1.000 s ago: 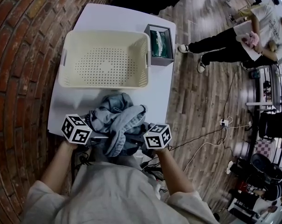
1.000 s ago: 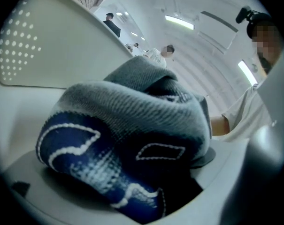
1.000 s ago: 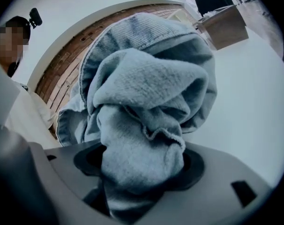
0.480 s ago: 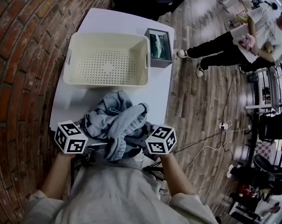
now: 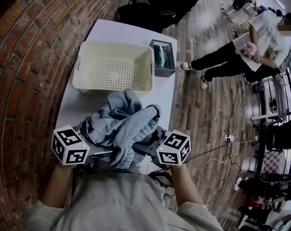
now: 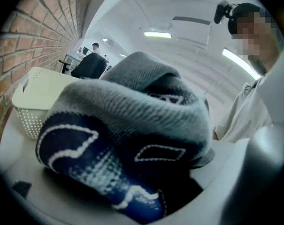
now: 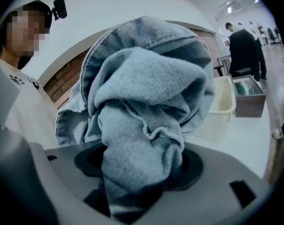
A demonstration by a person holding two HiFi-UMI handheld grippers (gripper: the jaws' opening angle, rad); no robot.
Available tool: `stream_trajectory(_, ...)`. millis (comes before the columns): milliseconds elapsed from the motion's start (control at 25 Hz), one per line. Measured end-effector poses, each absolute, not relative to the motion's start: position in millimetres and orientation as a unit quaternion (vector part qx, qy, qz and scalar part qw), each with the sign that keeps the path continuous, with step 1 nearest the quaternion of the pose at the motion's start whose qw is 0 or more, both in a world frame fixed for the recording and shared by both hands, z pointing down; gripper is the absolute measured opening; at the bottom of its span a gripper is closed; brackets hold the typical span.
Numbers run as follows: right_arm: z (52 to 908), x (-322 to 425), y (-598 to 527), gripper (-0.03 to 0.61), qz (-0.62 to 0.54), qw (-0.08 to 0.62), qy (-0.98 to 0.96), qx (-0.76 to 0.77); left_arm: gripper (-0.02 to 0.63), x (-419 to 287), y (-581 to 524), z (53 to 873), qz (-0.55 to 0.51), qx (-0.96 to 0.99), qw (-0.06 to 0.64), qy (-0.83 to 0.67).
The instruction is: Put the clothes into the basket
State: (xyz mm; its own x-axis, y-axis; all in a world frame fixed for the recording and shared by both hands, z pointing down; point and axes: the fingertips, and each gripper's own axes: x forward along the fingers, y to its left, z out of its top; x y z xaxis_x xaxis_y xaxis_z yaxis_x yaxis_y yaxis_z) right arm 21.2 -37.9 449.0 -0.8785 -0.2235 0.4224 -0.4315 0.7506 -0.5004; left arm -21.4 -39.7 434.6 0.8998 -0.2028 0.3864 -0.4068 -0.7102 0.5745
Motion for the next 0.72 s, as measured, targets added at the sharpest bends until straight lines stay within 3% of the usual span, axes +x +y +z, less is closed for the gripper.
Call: stream_trajectory(720,344,13,-89,0.314,0.178,0.146,-0.95,0.209,0.531,-28,-87,330,0.129,0.947,0.213,-0.204)
